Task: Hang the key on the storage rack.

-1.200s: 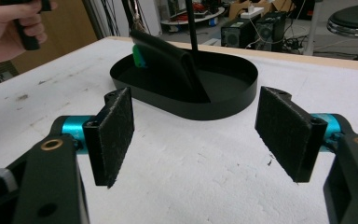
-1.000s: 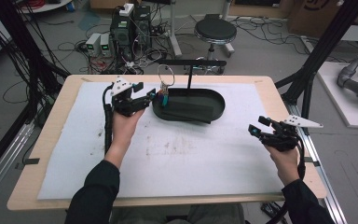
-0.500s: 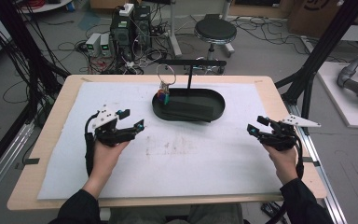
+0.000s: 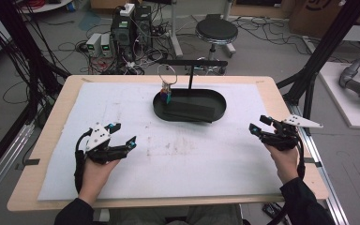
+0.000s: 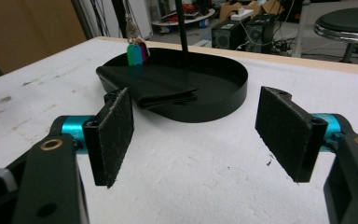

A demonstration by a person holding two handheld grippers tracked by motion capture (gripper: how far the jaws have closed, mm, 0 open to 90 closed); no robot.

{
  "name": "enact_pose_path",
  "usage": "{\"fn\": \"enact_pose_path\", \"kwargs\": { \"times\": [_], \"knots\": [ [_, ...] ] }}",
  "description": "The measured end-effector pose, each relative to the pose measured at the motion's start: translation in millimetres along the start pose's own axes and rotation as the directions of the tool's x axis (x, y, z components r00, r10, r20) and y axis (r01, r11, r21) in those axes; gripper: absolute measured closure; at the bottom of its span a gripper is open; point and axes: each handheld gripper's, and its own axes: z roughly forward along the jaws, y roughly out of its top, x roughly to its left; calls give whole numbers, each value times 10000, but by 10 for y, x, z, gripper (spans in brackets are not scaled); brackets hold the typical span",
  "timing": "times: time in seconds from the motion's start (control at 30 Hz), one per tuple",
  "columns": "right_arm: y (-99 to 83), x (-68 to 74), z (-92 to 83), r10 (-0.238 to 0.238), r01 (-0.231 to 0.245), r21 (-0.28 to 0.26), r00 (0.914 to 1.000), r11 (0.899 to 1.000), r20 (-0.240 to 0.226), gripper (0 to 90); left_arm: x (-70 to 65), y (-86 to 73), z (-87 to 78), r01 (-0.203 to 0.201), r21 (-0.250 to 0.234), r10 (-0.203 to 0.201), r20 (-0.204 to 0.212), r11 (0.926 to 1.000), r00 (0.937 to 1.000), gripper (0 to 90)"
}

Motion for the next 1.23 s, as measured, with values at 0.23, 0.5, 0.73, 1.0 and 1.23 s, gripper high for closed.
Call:
{"fn": "enact_pose_path", "kwargs": {
  "times": [0.23, 0.5, 0.73, 1.0, 1.23],
  "knots": [
    [2, 1, 15, -108, 108, 2, 9990, 9999, 426, 283, 93, -27, -100, 113, -268, -130, -630, 9996, 9979, 260],
    [-6, 20, 12, -137, 132, 98, 9985, 9999, 537, 283, 171, -34, -163, 260, -414, -299, -950, 9988, 9950, 257],
    [-6, 26, 7, -221, 212, 170, 9982, 9996, 551, 276, 189, -37, -161, 293, -403, -330, -931, 9988, 9951, 257],
    [-22, 17, -54, -321, 306, 239, 9974, 9992, 643, 268, 181, -27, -81, 326, -311, -349, -755, 9990, 9965, 256],
    [-39, -5, -102, -232, 215, 267, 9974, 9994, 689, 253, 180, -13, -30, 319, -172, -331, -719, 9993, 9969, 256]
  ]
}}
